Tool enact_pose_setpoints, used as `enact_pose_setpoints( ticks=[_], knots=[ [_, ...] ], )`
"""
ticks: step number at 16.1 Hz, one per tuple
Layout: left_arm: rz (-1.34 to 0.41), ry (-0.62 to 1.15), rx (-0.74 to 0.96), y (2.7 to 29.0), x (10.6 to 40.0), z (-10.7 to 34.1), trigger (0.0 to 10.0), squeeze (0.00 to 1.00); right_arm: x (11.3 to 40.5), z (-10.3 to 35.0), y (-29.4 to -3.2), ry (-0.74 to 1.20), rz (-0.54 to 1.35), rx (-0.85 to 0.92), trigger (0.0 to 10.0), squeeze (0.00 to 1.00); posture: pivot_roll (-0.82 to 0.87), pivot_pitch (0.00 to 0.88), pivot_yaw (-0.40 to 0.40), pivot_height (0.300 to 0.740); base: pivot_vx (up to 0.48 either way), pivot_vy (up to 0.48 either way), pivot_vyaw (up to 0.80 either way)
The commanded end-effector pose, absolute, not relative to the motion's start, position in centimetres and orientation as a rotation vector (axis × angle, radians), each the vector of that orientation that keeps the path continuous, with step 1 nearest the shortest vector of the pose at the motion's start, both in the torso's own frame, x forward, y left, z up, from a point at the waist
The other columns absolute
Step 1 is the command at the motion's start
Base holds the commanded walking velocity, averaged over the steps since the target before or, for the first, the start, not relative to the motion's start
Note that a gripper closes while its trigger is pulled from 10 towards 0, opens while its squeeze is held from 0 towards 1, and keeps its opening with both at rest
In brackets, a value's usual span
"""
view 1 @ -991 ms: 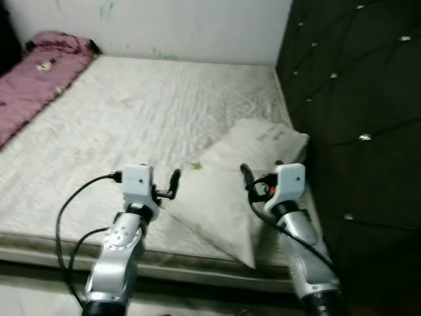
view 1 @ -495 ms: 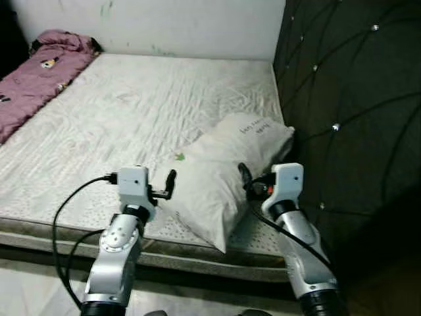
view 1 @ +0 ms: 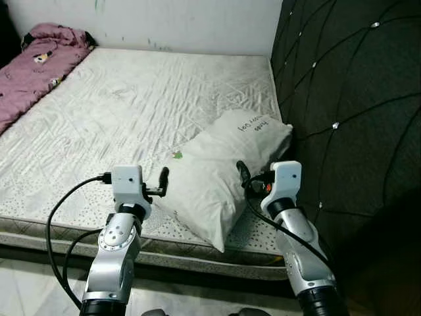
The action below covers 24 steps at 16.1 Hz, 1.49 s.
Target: Clean up the room
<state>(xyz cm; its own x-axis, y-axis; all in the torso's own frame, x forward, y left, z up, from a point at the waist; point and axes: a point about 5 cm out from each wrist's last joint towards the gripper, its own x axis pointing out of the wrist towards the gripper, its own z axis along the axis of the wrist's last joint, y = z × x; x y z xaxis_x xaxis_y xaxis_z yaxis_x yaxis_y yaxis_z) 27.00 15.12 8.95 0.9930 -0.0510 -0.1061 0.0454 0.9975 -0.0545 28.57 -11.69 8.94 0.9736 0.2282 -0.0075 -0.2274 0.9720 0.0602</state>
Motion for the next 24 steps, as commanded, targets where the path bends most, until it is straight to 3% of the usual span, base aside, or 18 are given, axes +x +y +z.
enact_pose_setpoints(
  ticks=[1, 7, 13, 18, 21, 24],
  knots=[
    [-0.003, 0.115, -0.056, 15.7, 26.7, 8.7, 10.0, 0.00, 28.8, 8.8, -11.2, 0.019, 0.270, 0.045, 10.0, 0.00, 0.02, 0.000, -0.022, 0.740, 0.000, 0.000, 0.00],
    [0.172, 0.148, -0.147, 17.8, 25.4, 7.9, 10.0, 0.00, 29.6, 8.6, -9.7, 0.036, 0.359, 0.041, 10.0, 0.00, 0.09, 0.000, -0.086, 0.740, 0.000, 0.000, 0.00],
    [0.055, 0.169, -0.145, 16.0, 26.5, 8.0, 10.0, 0.00, 29.2, 8.5, -10.9, 0.026, 0.283, 0.055, 10.0, 0.00, 0.02, 0.000, -0.020, 0.740, 0.000, 0.000, -0.76],
    [0.031, 0.162, -0.124, 16.0, 26.4, 8.2, 10.0, 0.00, 28.8, 8.3, -11.2, 0.026, 0.250, 0.081, 10.0, 0.00, 0.02, 0.000, 0.007, 0.740, 0.000, 0.000, -0.80],
    [0.017, 0.100, -0.068, 16.3, 26.2, 9.2, 10.0, 0.00, 28.7, 9.4, -11.0, -0.039, 0.241, 0.082, 10.0, 0.00, 0.04, 0.000, 0.003, 0.740, 0.000, 0.000, 0.00],
    [0.046, -0.083, 0.008, 17.2, 26.3, 12.7, 10.0, 0.00, 29.2, 13.1, -10.5, -0.157, 0.227, 0.110, 10.0, 0.00, 0.05, 0.000, 0.002, 0.740, 0.000, 0.000, 0.00]
  ],
)
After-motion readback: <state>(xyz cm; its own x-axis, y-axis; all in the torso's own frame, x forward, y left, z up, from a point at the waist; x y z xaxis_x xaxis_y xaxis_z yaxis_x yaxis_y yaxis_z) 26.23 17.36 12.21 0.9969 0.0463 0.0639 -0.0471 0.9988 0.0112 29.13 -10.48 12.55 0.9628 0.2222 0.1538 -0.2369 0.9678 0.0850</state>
